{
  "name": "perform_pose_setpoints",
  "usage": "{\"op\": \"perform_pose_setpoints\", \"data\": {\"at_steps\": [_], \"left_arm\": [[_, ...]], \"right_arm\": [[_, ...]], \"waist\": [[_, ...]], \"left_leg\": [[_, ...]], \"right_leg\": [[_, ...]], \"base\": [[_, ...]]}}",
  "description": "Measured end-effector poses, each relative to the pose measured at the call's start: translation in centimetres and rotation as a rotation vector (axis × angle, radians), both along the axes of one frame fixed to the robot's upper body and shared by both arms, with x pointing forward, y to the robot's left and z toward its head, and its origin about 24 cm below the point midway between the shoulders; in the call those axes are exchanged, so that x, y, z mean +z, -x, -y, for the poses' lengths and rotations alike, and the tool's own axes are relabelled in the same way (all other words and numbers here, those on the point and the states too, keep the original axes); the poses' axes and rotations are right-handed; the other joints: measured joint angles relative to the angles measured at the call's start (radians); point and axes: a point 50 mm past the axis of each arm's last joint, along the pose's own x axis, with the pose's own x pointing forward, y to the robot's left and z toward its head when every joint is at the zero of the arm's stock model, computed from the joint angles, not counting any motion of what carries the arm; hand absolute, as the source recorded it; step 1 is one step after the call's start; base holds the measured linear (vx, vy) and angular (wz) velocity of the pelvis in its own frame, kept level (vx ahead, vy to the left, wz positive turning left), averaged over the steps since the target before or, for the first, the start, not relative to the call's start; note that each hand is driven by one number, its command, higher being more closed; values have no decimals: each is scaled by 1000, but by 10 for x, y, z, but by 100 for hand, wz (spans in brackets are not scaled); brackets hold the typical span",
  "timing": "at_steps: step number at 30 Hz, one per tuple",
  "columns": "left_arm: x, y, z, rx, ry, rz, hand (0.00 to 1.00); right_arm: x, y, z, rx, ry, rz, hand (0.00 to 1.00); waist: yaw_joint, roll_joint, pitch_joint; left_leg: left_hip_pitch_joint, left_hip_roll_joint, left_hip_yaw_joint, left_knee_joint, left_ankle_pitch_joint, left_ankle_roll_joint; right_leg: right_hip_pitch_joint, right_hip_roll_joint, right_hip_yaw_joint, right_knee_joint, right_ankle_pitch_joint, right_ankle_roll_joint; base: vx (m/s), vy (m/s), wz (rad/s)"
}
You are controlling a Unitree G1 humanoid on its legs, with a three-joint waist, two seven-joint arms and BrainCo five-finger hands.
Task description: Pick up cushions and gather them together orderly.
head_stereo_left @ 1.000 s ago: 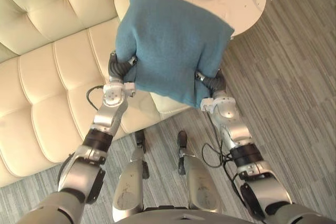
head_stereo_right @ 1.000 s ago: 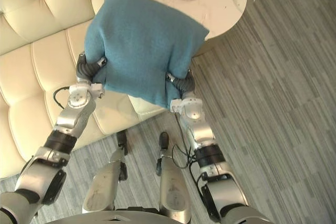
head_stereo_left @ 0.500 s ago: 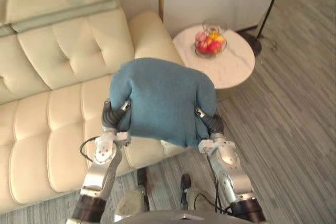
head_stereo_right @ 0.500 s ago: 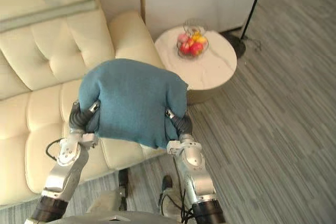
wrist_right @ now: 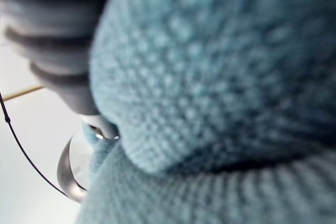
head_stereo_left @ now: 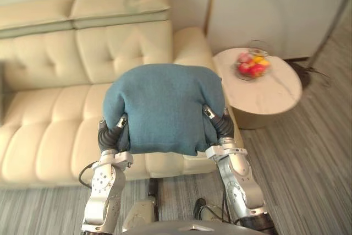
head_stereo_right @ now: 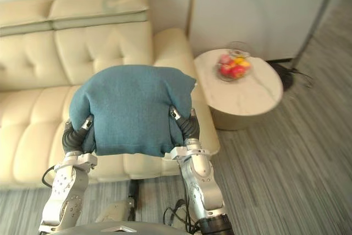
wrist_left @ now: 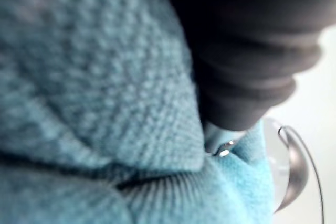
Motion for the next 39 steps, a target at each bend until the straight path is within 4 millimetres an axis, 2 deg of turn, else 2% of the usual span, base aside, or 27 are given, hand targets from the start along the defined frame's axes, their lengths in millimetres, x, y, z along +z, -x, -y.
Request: {"op": "perform_pose_setpoints", "data": {"at_steps": [1, 2, 3, 5, 7, 8, 10, 11, 12, 14, 15, 16, 17, 19, 20, 22, 23, 25, 27, 29, 30, 31, 33, 34, 35, 37, 39], "left_arm": [[0, -1, 0, 0, 7, 0, 100], [0, -1, 0, 4, 22, 2, 100], [-1, -4, 3, 8, 37, 12, 100], [3, -15, 9, -13, 43, 33, 100], [8, -25, 15, -43, 46, 57, 100], [8, -32, 18, -75, 30, 61, 100], [0, -32, 12, -88, -10, 30, 100], [-2, -31, 9, -85, -17, 20, 100], [-9, -29, 4, -66, -18, -10, 100], [-14, -26, 2, -49, -5, -34, 100], [-17, -24, 2, -43, 4, -43, 100], [-18, -23, 1, -38, 3, -47, 100], [-18, -23, -1, -30, 2, -49, 100], [-18, -23, -1, -31, 1, -49, 100], [-19, -23, -1, -33, 0, -53, 100], [-19, -23, 2, -47, -1, -56, 100], [-18, -23, 3, -53, -2, -53, 100], [-15, -24, 4, -58, -2, -42, 100], [-14, -25, 9, -84, -4, -40, 100], [-11, -24, 19, -130, -1, -29, 100], [-9, -23, 25, -152, 4, -18, 100], [-7, -23, 31, -181, 5, -9, 100], [1, -23, 39, -214, 25, 32, 100], [2, -23, 40, -213, 32, 37, 100], [4, -23, 41, -221, 49, 48, 100], [4, -22, 41, -225, 77, 48, 100], [9, -21, 41, -216, 92, 70, 100]], "right_arm": [[1, -3, 0, -1, 0, 3, 100], [1, -8, 0, 4, -16, -2, 100], [-3, -14, 2, 0, -25, -16, 100], [-5, -21, 10, -28, -35, -30, 100], [-6, -25, 20, -62, -34, -35, 100], [-12, -28, 24, -82, -56, -59, 100], [-25, -28, 19, -82, -84, -114, 100], [-28, -28, 18, -79, -92, -126, 100], [-33, -28, 13, -68, -98, -149, 100], [-41, -26, 11, -59, -93, -188, 100], [-47, -26, 10, -53, -86, -216, 100], [-52, -26, 11, -56, -84, -236, 100], [-57, -24, 9, -55, -91, -258, 100], [-61, -21, 7, -58, -106, -274, 100], [-62, -20, 6, -56, -109, -277, 100], [-61, -21, 7, -50, -100, -272, 100], [-61, -21, 8, -52, -106, -272, 100], [-61, -21, 8, -54, -111, -274, 100], [-63, -18, 13, -74, -113, -279, 100], [-61, -4, 24, -111, -116, -263, 100], [-60, 7, 30, -132, -121, -256, 100], [-61, 16, 35, -151, -133, -259, 100], [-58, 25, 39, -163, -151, -247, 100], [-56, 26, 40, -164, -150, -240, 100], [-51, 31, 42, -166, -151, -221, 100], [-46, 35, 43, -167, -149, -199, 100], [-37, 34, 43, -162, -147, -161, 100]], "waist": [[-3, 1, -2], [-14, 16, -11], [-22, 41, -27], [-32, 67, -44], [-35, 83, -55], [-42, 69, -54], [-52, -8, -52], [-50, -25, -50], [-42, -39, -48], [-31, -24, -38], [-27, -2, -24], [-32, 8, -11], [-50, 10, 7], [-66, -4, 21], [-72, -18, 24], [-83, -26, 22], [-92, -23, 24], [-98, -23, 24], [-112, -26, 22], [-120, -38, 15], [-120, -32, 14], [-123, -12, 6], [-151, -4, 1], [-150, -3, 1], [-144, 3, 4], [-135, 10, 2], [-113, 15, -2]], "left_leg": [[2, 12, 26, 30, 0, -1], [18, 60, 82, 75, -9, -14], [50, 143, 154, 101, -34, -43], [96, 211, 219, 83, -43, -71], [139, 227, 218, 7, -8, -125], [184, 184, 189, -70, 22, -173], [182, 108, 169, -56, 4, -130], [182, 89, 165, -38, -8, -115], [179, 53, 165, 8, -43, -83], [181, 18, 168, 46, -84, -43], [185, 0, 176, 51, -102, -17], [194, -8, 166, 48, -117, 5], [200, -11, 146, 47, -128, 18], [214, -29, 127, 19, -124, 37], [227, -50, 130, -12, -117, 47], [233, -82, 137, -49, -114, 51], [236, -96, 139, -69, -113, 52], [245, -102, 139, -90, -113, 53], [282, -116, 112, -123, -116, 48], [332, -148, 73, -144, -143, 33], [355, -148, 50, -136, -170, 22], [361, -126, 33, -106, -194, -1], [280, -71, 59, 159, -220, -86], [260, -52, 76, 237, -216, -106], [208, 13, 127, 444, -183, -130], [173, 110, 194, 634, -203, -102], [149, 159, 227, 628, -249, -47]], "right_leg": [[9, -11, -14, -10, 6, -1], [31, -17, -46, -42, 26, 7], [60, -9, -91, -87, 57, 17], [75, -15, -141, -124, 96, 32], [79, -19, -175, -155, 135, 60], [93, -50, -190, -165, 165, 84], [119, -123, -171, -168, 203, 95], [124, -147, -170, -156, 206, 100], [115, -208, -158, -93, 226, 100], [56, -277, -99, 31, 292, 26], [0, -304, -49, 111, 374, -90], [-66, -301, 44, 198, 367, -117], [-105, -224, 161, 301, 211, -45], [-131, -82, 259, 356, 35, 6], [-135, -2, 258, 325, -16, 19], [-150, 73, 217, 231, -35, 11], [-168, 125, 191, 136, -29, 4], [-192, 174, 171, 32, 2, -7], [-192, 192, 168, -73, 67, -10], [-175, 159, 186, -95, 110, -37], [-157, 151, 172, -71, 143, -73], [-138, 145, 132, -42, 136, -90], [-80, 134, 74, -25, 81, -107], [-59, 139, 71, -34, 78, -110], [8, 156, 70, -66, 67, -111], [103, 178, 89, -106, 35, -100], [129, 180, 144, -125, 27, -89]], "base": [[-105, -7, 87], [-32, 43, 87], [-23, 96, 84], [-15, 236, 86], [-26, 351, 78], [-18, 441, 66], [-1, 446, 64], [13, 345, 42], [-12, 350, 26], [-68, 449, 11], [-81, 390, -4], [-72, 328, 12], [-43, 201, 32], [-23, 178, 44], [14, 178, 32], [85, 125, 24], [144, 80, 14], [194, 44, 5], [303, 13, 32], [398, -30, 62], [492, -82, 69], [611, -101, 90], [537, -126, 73], [523, -130, 18], [497, -69, -4], [420, -10, -22], [213, 68, -72]]}}
